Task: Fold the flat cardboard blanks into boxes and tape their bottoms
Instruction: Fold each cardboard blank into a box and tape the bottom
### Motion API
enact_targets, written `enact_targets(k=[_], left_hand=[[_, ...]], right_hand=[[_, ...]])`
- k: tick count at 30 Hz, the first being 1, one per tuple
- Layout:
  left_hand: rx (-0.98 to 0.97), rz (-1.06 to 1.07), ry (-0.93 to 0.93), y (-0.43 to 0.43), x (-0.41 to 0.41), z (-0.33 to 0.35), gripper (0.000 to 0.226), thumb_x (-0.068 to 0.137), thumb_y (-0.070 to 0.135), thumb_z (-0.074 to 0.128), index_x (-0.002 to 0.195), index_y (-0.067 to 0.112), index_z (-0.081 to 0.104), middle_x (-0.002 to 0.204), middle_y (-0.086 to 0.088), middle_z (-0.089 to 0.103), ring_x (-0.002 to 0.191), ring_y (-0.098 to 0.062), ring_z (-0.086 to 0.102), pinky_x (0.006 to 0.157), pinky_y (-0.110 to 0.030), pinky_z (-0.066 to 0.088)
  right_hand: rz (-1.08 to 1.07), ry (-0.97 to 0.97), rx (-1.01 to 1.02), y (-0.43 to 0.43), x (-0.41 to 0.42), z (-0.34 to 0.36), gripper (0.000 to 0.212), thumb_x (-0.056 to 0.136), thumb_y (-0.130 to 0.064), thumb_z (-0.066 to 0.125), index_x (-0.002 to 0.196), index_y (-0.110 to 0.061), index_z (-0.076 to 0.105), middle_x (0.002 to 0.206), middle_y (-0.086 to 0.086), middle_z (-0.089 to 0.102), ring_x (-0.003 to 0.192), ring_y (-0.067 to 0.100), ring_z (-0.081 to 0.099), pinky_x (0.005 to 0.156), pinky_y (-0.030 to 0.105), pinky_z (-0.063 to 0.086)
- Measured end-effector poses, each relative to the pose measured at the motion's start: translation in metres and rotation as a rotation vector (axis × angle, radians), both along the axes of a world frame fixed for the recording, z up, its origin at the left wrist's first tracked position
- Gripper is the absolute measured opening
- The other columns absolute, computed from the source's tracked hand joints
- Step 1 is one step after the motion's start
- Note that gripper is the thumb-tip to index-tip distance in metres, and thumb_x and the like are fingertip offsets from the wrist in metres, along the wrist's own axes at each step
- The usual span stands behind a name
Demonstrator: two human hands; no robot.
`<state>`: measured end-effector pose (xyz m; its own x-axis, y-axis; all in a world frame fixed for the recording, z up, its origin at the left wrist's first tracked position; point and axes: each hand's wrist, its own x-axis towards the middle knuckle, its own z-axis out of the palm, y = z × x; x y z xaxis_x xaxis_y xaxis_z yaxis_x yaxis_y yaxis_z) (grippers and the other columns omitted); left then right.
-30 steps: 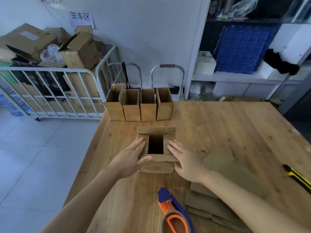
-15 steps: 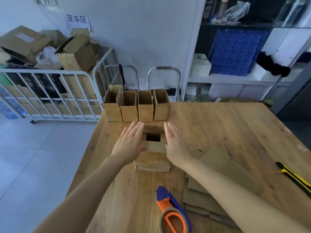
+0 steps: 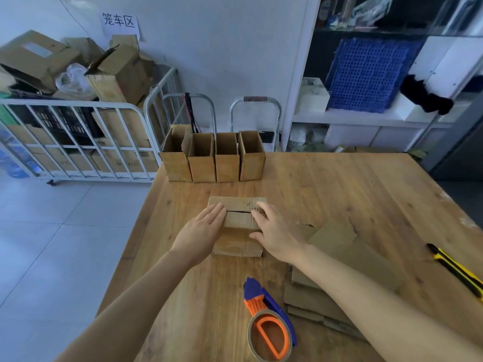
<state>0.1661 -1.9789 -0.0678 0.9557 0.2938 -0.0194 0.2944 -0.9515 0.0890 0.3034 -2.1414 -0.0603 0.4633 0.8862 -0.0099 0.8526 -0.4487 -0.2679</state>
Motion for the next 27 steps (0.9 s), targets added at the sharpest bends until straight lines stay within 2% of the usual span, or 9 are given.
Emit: enact_targets(k=[2, 4, 9, 11, 14, 17, 20, 24, 27], left_hand=[[0.023, -0.004, -0.021, 0.000, -0.002, 0.003, 0.060, 0.102, 0.024, 0.042, 0.153, 0.020, 0.013, 0.160, 0.003, 0.014, 0.147, -0.015, 0.011, 0.117, -0.031, 0.019], [0.034, -0.002, -0.034, -0.001, -0.004, 0.004, 0.057, 0.102, 0.024, 0.042, 0.153, 0.021, 0.017, 0.159, 0.003, 0.019, 0.146, -0.015, 0.016, 0.116, -0.031, 0.021], [0.053, 0.011, -0.020, -0.010, -0.010, 0.009, 0.055, 0.102, 0.028, 0.039, 0.152, 0.019, 0.018, 0.159, 0.001, 0.021, 0.146, -0.015, 0.018, 0.117, -0.031, 0.023], [0.070, 0.011, -0.022, -0.016, -0.014, 0.007, 0.055, 0.103, 0.026, 0.037, 0.153, 0.018, 0.015, 0.160, 0.001, 0.017, 0.147, -0.015, 0.016, 0.117, -0.030, 0.019], [0.058, 0.020, -0.034, -0.022, -0.021, 0.003, 0.062, 0.100, 0.009, 0.038, 0.154, 0.017, 0.007, 0.161, 0.000, 0.006, 0.148, -0.014, 0.006, 0.118, -0.028, 0.007], [0.023, 0.025, -0.060, -0.022, -0.023, 0.002, 0.067, 0.098, 0.003, 0.039, 0.154, 0.019, 0.004, 0.161, 0.001, 0.003, 0.148, -0.012, 0.003, 0.117, -0.026, 0.004], [-0.004, 0.028, -0.052, -0.021, -0.023, 0.003, 0.069, 0.097, 0.002, 0.040, 0.153, 0.019, 0.003, 0.161, 0.002, 0.002, 0.148, -0.012, 0.003, 0.119, -0.027, 0.009], [-0.016, 0.031, -0.039, -0.022, -0.024, 0.001, 0.071, 0.096, 0.002, 0.040, 0.153, 0.018, 0.002, 0.161, 0.001, 0.000, 0.148, -0.014, 0.001, 0.120, -0.029, 0.011], [-0.029, 0.031, -0.041, -0.022, -0.025, -0.001, 0.073, 0.095, 0.002, 0.042, 0.153, 0.018, 0.001, 0.161, 0.001, -0.001, 0.148, -0.014, 0.000, 0.120, -0.029, 0.012]], right_hand=[[-0.016, 0.042, -0.030, 0.000, -0.003, 0.002, 0.056, 0.095, -0.030, 0.055, 0.142, -0.006, 0.034, 0.159, 0.010, 0.011, 0.147, 0.024, 0.005, 0.117, 0.042, 0.023], [-0.004, 0.058, -0.071, 0.000, -0.006, 0.006, 0.056, 0.096, -0.028, 0.052, 0.143, -0.005, 0.032, 0.160, 0.010, 0.008, 0.148, 0.022, -0.001, 0.119, 0.043, 0.019], [0.050, -0.031, -0.131, -0.009, -0.009, 0.012, 0.059, 0.099, -0.028, 0.046, 0.148, -0.004, 0.024, 0.159, 0.013, 0.013, 0.148, 0.024, 0.005, 0.117, 0.040, 0.022], [0.060, -0.048, -0.139, -0.012, -0.010, 0.009, 0.058, 0.100, -0.029, 0.044, 0.149, -0.006, 0.022, 0.159, 0.012, 0.013, 0.148, 0.023, 0.004, 0.117, 0.040, 0.023], [0.017, 0.038, -0.079, -0.016, -0.015, 0.005, 0.058, 0.101, -0.027, 0.043, 0.150, -0.010, 0.020, 0.160, 0.006, 0.010, 0.148, 0.019, 0.002, 0.119, 0.040, 0.020], [-0.135, 0.164, 0.092, -0.026, -0.028, 0.002, 0.059, 0.098, -0.026, 0.049, 0.150, -0.013, 0.023, 0.159, 0.004, 0.017, 0.147, 0.018, 0.012, 0.118, 0.036, 0.020], [-0.255, 0.271, 0.088, -0.048, -0.040, -0.003, 0.053, 0.097, -0.027, 0.053, 0.145, -0.014, 0.035, 0.149, 0.003, 0.037, 0.137, 0.017, 0.036, 0.110, 0.029, 0.032], [-0.282, 0.399, -0.265, -0.075, -0.057, -0.018, 0.045, 0.093, -0.032, 0.057, 0.133, -0.012, 0.050, 0.128, 0.006, 0.058, 0.115, 0.019, 0.056, 0.093, 0.029, 0.047], [-0.260, 0.460, -0.436, -0.085, -0.071, -0.036, 0.026, 0.087, -0.035, 0.062, 0.100, -0.013, 0.058, 0.096, 0.003, 0.061, 0.091, 0.021, 0.062, 0.067, 0.025, 0.046]])
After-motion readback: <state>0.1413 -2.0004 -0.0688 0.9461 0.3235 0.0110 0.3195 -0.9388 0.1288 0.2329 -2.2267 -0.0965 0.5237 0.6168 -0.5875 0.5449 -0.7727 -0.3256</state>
